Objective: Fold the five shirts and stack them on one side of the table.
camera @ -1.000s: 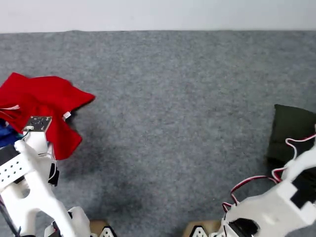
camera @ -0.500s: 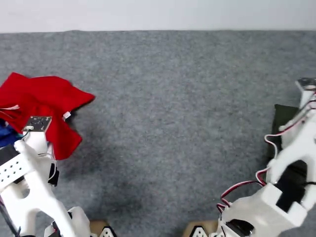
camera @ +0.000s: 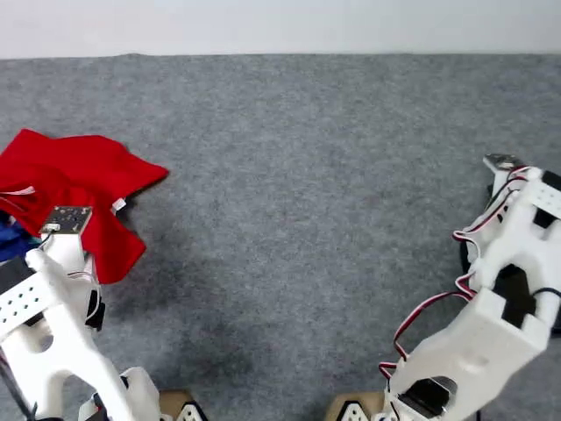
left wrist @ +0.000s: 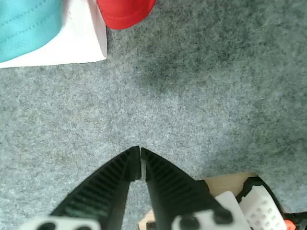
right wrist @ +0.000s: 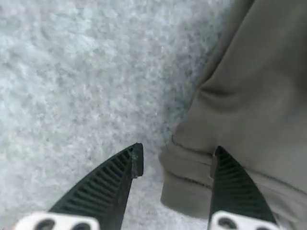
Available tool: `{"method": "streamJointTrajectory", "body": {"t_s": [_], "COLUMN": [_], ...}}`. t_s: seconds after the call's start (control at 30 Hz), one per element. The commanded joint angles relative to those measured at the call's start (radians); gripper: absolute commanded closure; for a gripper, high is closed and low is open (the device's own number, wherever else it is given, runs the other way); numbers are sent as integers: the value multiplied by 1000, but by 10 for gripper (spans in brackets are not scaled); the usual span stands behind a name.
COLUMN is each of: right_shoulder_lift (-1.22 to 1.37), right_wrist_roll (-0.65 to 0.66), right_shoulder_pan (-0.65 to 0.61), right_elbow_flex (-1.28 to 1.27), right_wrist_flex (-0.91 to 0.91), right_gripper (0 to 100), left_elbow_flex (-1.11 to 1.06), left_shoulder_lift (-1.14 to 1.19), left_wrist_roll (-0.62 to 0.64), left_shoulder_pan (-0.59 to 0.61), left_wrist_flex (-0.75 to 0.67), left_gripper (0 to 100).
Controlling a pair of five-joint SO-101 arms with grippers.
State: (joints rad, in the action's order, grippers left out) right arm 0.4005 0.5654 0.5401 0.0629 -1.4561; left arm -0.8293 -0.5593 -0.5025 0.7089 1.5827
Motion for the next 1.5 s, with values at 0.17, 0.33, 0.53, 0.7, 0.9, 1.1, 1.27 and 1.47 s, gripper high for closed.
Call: {"method": "streamJointTrajectory", "body": {"t_s": [0.17,0.33,0.53,0.7,0.9,1.1,1.27,1.47], "right_shoulder_lift": [-2,-2,1,-4,5,58,133,148], "right_wrist_roll": [58,106,109,161,160,160,164,164], "right_shoulder_pan": [-5,16,68,53,33,2,-4,2], "right_elbow_flex": [8,14,83,106,104,100,104,106], "right_wrist_flex": [33,31,13,-71,-110,-42,10,19], "right_gripper": [935,969,966,909,819,819,906,966], "left_elbow_flex": [2,2,2,2,2,2,2,2], "left_shoulder_lift": [-28,-28,-28,-28,-28,-28,-28,-28], "left_wrist_roll": [3,3,3,3,3,3,3,3], "left_shoulder_pan": [-3,-3,-3,-3,-5,-6,-5,-5], "left_wrist_flex": [0,0,0,0,0,0,0,0], "left_gripper": [995,995,995,995,995,995,995,995]}}
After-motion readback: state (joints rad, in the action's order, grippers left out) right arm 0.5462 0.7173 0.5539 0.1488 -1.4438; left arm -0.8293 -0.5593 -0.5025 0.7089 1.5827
